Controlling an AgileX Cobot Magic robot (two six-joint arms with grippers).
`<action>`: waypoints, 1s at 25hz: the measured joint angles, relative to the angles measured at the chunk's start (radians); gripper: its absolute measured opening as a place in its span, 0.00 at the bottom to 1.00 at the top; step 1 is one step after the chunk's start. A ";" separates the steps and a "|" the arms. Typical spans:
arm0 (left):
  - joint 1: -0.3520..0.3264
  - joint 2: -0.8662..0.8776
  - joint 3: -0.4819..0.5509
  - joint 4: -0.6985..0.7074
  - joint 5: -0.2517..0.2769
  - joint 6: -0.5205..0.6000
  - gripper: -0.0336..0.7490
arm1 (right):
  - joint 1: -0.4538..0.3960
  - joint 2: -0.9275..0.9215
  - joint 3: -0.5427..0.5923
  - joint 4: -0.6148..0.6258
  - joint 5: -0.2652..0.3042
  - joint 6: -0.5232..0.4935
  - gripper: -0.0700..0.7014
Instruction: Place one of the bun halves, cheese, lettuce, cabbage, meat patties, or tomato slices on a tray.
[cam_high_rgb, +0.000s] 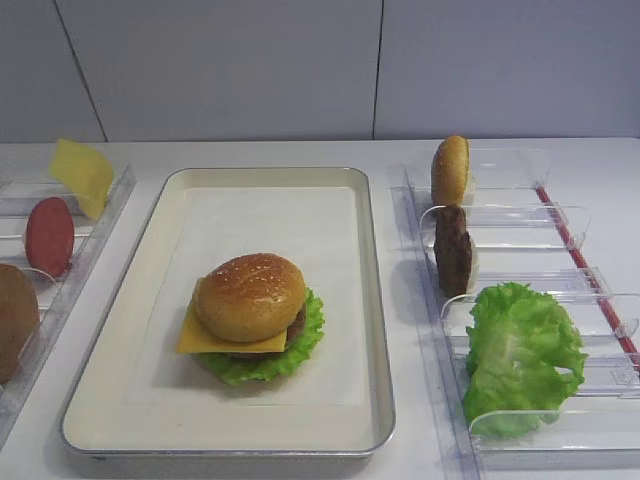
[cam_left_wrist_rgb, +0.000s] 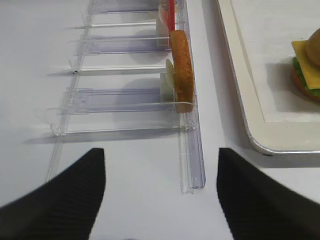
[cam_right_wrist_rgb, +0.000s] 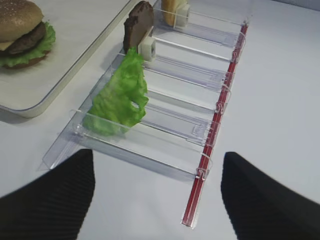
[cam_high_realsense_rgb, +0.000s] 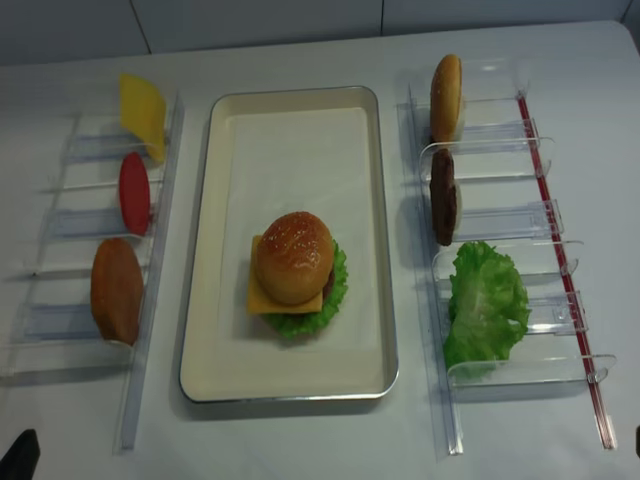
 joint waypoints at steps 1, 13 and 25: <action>0.000 0.000 0.000 0.000 0.000 0.000 0.65 | 0.000 -0.004 0.000 -0.004 0.000 0.004 0.76; 0.000 0.000 0.000 0.000 0.000 0.000 0.65 | 0.000 -0.006 0.000 -0.053 0.000 0.082 0.76; 0.000 0.000 0.000 0.000 0.000 0.000 0.65 | -0.139 -0.006 0.000 -0.053 0.000 0.078 0.76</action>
